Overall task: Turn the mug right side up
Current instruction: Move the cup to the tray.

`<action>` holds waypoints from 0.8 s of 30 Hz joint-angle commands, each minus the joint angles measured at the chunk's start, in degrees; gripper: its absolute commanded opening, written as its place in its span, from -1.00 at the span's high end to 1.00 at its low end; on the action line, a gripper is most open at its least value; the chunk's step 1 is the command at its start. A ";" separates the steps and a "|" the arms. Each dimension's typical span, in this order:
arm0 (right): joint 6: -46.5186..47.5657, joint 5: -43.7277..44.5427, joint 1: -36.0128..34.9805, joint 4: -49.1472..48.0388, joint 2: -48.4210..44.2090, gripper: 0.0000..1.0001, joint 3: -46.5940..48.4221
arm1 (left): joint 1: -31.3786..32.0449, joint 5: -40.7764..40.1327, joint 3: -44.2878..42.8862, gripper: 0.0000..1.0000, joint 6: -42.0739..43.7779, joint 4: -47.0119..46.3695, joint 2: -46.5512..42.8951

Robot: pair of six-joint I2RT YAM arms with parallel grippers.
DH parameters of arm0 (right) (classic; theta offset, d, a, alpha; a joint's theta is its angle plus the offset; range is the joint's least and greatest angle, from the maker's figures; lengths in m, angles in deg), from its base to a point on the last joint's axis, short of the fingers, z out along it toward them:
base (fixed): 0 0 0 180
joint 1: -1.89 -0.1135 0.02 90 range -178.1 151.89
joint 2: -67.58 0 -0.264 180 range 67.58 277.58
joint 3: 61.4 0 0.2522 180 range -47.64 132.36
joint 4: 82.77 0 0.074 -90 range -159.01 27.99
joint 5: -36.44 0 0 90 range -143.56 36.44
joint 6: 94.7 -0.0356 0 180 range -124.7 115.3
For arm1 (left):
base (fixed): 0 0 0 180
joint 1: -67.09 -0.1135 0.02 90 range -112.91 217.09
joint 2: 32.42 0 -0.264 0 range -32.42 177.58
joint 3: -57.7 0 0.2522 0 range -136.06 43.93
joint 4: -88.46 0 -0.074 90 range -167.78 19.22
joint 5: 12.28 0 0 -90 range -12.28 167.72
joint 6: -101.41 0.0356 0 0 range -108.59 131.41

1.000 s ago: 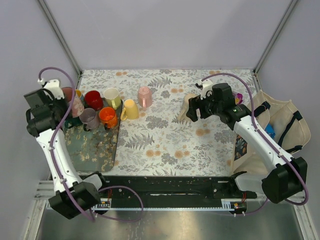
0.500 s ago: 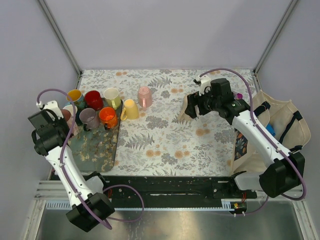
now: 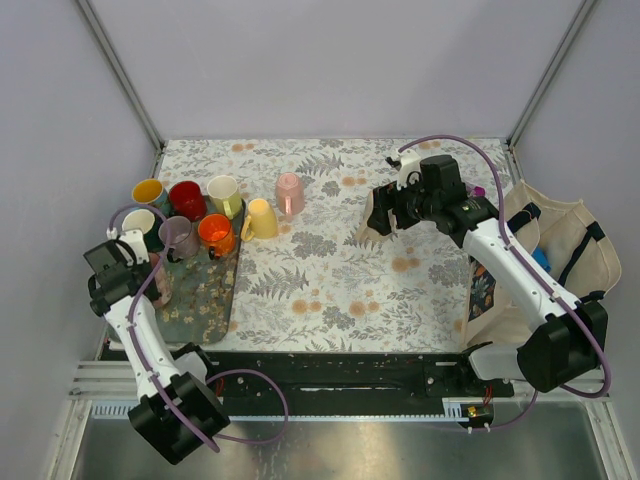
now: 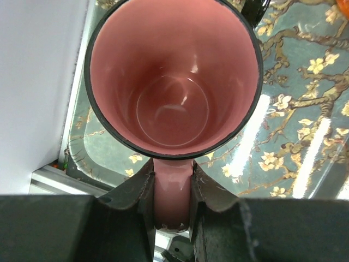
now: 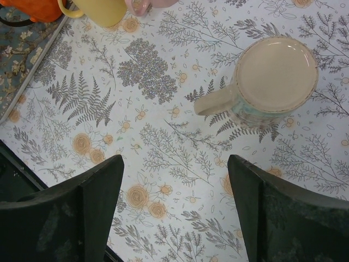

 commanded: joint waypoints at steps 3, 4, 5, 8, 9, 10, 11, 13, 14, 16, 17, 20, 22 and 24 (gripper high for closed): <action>-0.77 -1.08 0.24 -1.52 -0.77 -0.72 0.88 | -0.14 0.77 3.64 1.00 5.18 -14.11 -0.35; -0.77 -1.08 0.33 -1.61 -0.94 -0.72 1.06 | -0.14 0.50 4.00 1.00 5.45 -14.46 0.18; -0.77 -1.16 0.33 -1.96 -1.03 -0.72 0.97 | -0.14 0.15 4.09 1.00 5.88 -14.82 0.79; -0.77 -0.99 0.24 -2.40 -1.12 -0.72 0.88 | -0.40 -1.08 4.18 1.00 6.33 -16.22 3.25; -0.77 -0.90 0.33 -2.49 -1.03 -0.72 0.80 | -0.58 -1.52 4.09 1.00 6.50 -16.57 4.82; -0.77 -0.90 0.33 -2.58 -1.03 -0.72 0.80 | -1.02 -1.52 3.65 1.00 6.59 -16.49 6.06; -0.77 -1.08 0.24 -2.58 -1.03 -0.72 0.80 | -1.28 -1.17 3.13 1.00 6.94 -16.05 7.55; -0.77 -1.34 0.33 -2.49 -0.95 -0.72 0.71 | -2.42 -0.12 1.72 1.00 7.29 -14.82 10.28; -0.77 -1.43 0.24 -2.58 -1.03 -0.72 0.71 | -3.04 0.58 1.11 1.00 7.55 -14.21 11.42; -0.77 -1.52 0.33 -2.58 -1.12 -0.73 0.53 | -4.09 1.03 0.14 1.00 7.99 -13.24 13.18; -0.77 -1.52 0.33 -2.67 -1.21 -0.72 0.18 | -4.27 1.12 -0.13 1.00 8.34 -12.89 13.71; -0.77 -1.60 0.33 -3.37 -1.91 -0.74 -1.04 | -4.71 0.77 0.57 0.92 9.75 -12.88 13.37; -2.53 -1.60 0.33 -3.81 -2.79 -0.73 -2.10 | -4.62 0.24 1.27 0.55 10.89 -13.15 12.49; -2.88 -1.69 0.24 -4.16 -3.58 -0.74 -3.15 | -4.71 -0.11 1.63 0.40 11.68 -13.06 11.79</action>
